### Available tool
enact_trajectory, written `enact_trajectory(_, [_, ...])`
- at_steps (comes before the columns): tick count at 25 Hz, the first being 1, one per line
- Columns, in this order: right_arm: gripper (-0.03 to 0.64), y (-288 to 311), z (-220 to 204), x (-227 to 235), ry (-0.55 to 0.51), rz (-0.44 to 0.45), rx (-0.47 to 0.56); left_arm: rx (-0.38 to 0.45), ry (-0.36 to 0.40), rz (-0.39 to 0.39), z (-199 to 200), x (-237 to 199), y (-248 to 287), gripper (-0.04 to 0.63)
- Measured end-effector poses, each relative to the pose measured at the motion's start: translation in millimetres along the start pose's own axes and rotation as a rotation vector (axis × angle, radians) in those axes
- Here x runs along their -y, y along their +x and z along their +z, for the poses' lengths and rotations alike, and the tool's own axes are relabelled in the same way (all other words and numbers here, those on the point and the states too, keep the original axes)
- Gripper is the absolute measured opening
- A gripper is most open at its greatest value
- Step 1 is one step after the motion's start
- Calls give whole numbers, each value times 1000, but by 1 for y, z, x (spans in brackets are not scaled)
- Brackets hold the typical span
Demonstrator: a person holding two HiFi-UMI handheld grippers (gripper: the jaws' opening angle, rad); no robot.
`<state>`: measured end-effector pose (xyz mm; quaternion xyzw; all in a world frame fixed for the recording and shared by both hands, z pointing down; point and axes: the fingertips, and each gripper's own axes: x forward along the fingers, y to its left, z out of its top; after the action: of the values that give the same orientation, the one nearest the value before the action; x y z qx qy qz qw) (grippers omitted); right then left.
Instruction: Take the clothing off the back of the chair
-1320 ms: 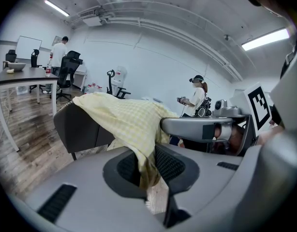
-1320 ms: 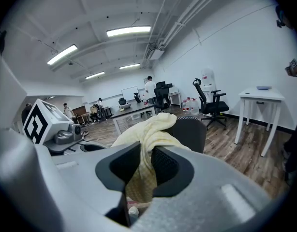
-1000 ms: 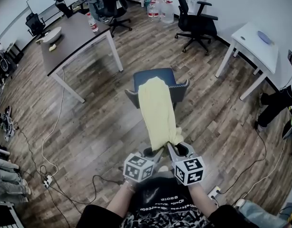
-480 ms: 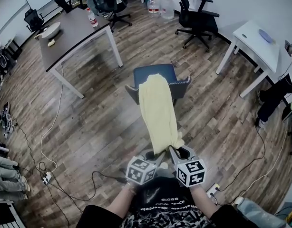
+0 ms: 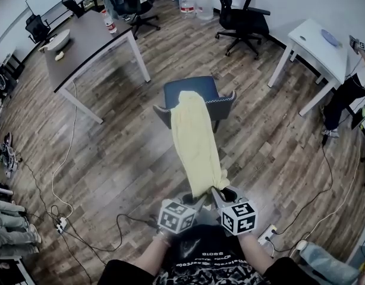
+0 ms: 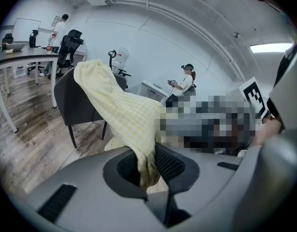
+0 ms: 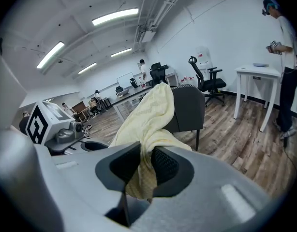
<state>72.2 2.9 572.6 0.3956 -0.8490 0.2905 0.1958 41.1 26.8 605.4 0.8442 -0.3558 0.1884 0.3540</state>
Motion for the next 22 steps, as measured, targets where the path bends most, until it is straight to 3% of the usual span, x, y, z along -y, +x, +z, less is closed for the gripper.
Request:
enact_trajectory(9, [72,7,-14,-5,-22,0,-37,-33,-6,-16,-14,-5,-2,61])
enact_trajectory(16, [72,-3,-18,-15,-25,-52,5,-25,98,-3,-21,3,-11,61])
enact_trajectory(22, [72,-11,-24,-30,-22,-71,3,-39,112,-38,-30,11,-27,61])
